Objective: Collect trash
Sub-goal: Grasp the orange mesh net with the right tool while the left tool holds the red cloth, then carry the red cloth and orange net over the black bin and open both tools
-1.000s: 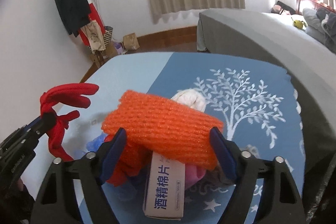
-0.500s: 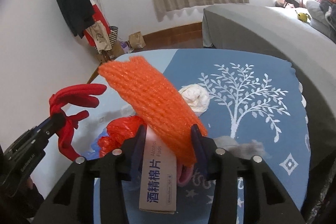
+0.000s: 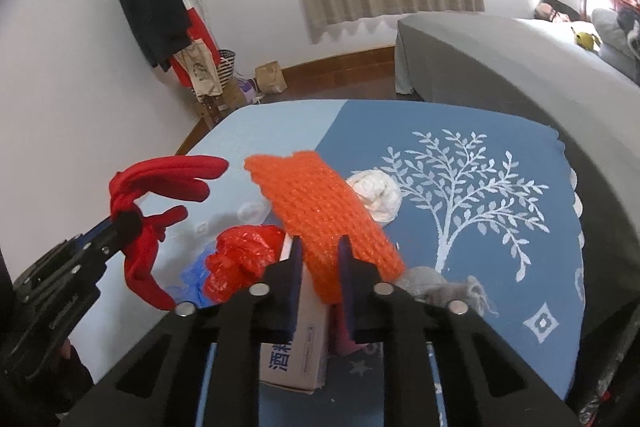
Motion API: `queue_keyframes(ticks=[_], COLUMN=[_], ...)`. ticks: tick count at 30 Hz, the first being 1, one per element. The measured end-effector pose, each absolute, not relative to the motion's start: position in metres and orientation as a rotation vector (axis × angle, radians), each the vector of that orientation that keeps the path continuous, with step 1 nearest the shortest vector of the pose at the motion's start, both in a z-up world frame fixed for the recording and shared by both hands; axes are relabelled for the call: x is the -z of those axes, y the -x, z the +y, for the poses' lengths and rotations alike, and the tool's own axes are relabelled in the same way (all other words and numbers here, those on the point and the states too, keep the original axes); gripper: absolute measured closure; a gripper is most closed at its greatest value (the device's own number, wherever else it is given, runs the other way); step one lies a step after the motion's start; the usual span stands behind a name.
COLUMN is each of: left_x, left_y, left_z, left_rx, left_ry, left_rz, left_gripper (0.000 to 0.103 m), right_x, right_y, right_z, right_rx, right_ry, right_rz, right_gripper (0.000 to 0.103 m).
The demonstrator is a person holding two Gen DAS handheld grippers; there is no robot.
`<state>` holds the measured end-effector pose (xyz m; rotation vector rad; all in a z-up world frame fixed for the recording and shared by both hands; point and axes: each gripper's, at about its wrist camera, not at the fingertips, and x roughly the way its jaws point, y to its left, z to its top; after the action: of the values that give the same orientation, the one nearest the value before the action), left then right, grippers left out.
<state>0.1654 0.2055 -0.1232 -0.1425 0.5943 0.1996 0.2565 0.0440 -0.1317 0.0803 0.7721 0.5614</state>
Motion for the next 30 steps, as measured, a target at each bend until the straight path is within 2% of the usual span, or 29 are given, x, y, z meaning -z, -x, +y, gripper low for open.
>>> queue_keyframes(ticks=[4,30], left_x=[0.118,0.07], left_y=[-0.164,-0.129], left_z=[0.201,0.119], left_rx=[-0.192,-0.055], left_ry=[0.14,0.098], left_rz=[0.585,0.522], left_gripper=[0.087,0.087], right_x=[0.119,0.058], right_y=[-0.249,-0.178], right_z=[0.037,-0.057], right_rx=[-0.566,-0.498], right_ry=[-0.101,-0.187], right_rz=[0.732,0.618], right_gripper=[0.089,0.09])
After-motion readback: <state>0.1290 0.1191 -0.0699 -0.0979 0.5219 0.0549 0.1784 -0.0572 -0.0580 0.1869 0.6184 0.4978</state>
